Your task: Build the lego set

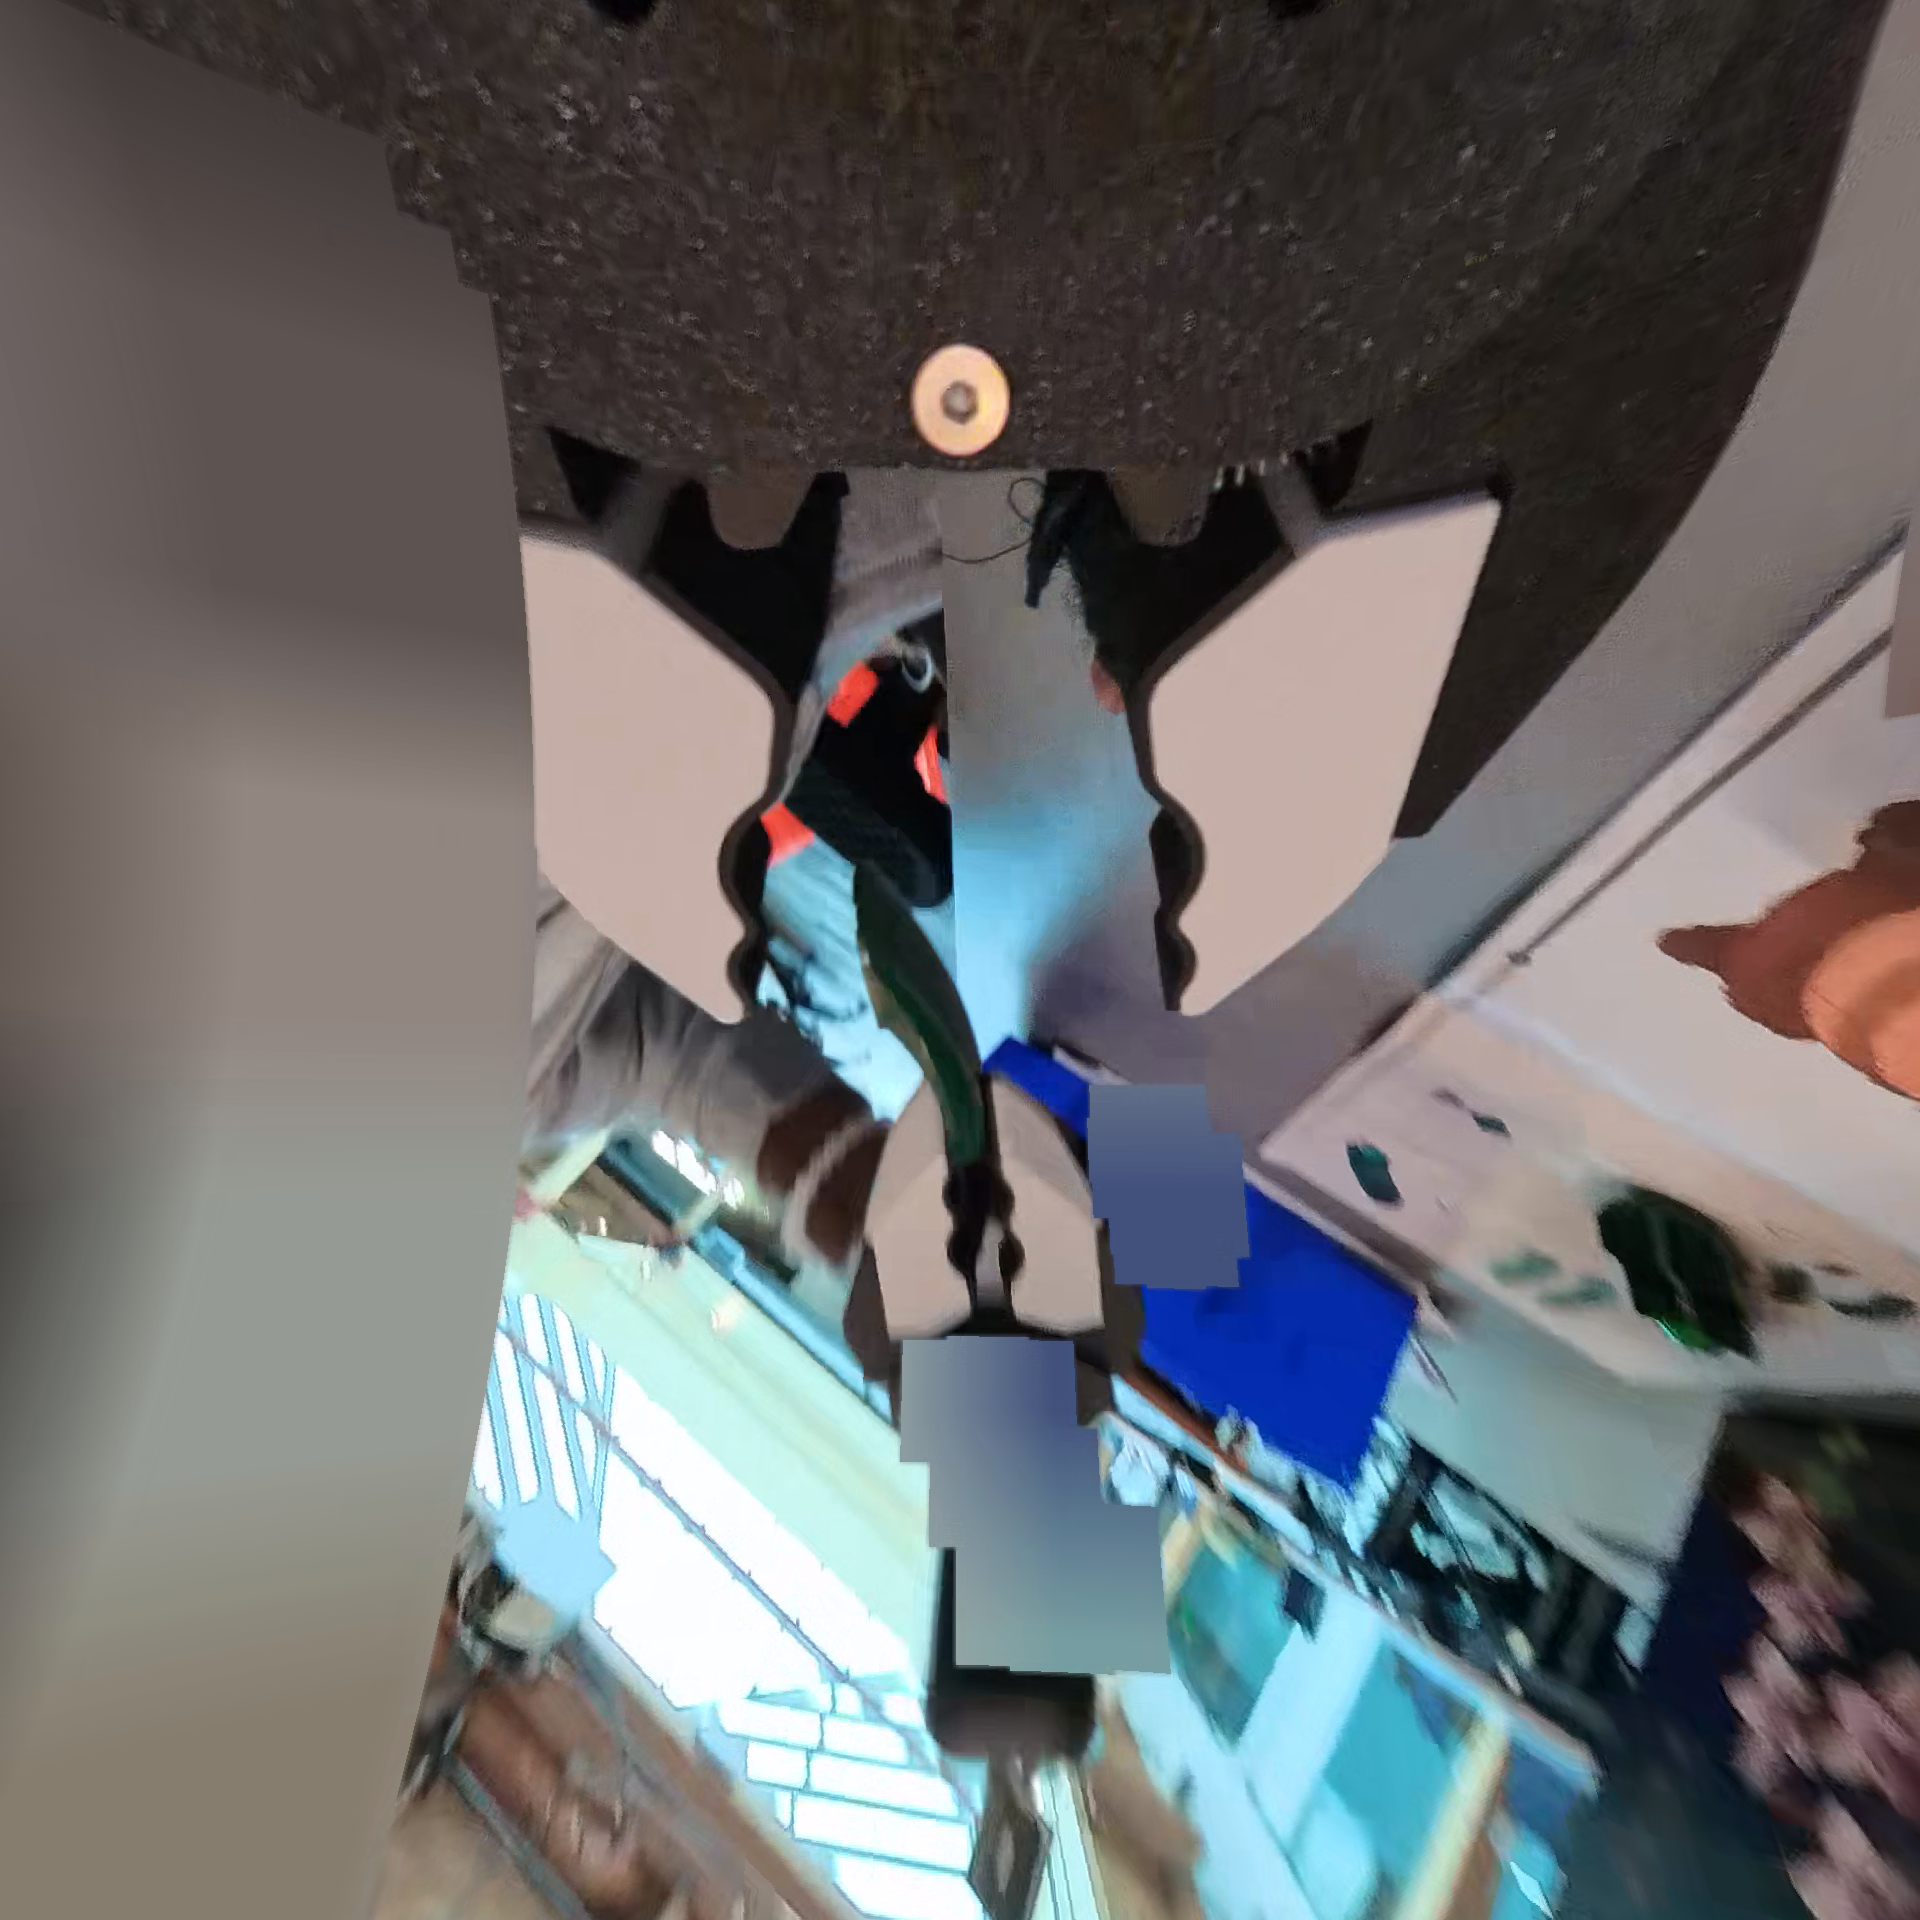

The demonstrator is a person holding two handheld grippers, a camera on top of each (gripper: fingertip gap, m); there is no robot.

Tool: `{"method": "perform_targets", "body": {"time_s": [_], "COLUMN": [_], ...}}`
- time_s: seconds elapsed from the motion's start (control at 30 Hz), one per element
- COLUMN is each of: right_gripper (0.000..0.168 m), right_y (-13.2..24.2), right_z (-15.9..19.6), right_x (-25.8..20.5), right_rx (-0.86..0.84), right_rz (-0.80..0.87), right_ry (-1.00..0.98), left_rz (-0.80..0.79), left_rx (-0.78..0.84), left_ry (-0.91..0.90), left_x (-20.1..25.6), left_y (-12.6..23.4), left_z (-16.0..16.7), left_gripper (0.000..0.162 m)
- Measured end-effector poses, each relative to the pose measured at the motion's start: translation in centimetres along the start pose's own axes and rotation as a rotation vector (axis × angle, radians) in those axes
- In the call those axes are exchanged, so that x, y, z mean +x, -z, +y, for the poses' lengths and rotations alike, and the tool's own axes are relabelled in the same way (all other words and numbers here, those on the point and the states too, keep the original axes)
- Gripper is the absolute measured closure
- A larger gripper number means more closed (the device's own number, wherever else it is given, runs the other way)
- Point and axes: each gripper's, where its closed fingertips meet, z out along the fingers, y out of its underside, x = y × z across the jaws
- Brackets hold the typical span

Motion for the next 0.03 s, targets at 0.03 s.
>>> {"method": "perform_targets", "body": {"time_s": [0.03], "right_gripper": [0.159], "right_y": [0.1], "right_z": [-0.46], "right_x": [-0.25], "right_rx": [-0.008], "right_rz": [-0.054], "right_ry": [-0.084], "left_rz": [-0.001], "left_rx": [-0.06], "left_ry": [-0.044], "left_x": [0.16], "left_y": [-0.46], "left_z": [0.67], "left_gripper": [0.085]}}
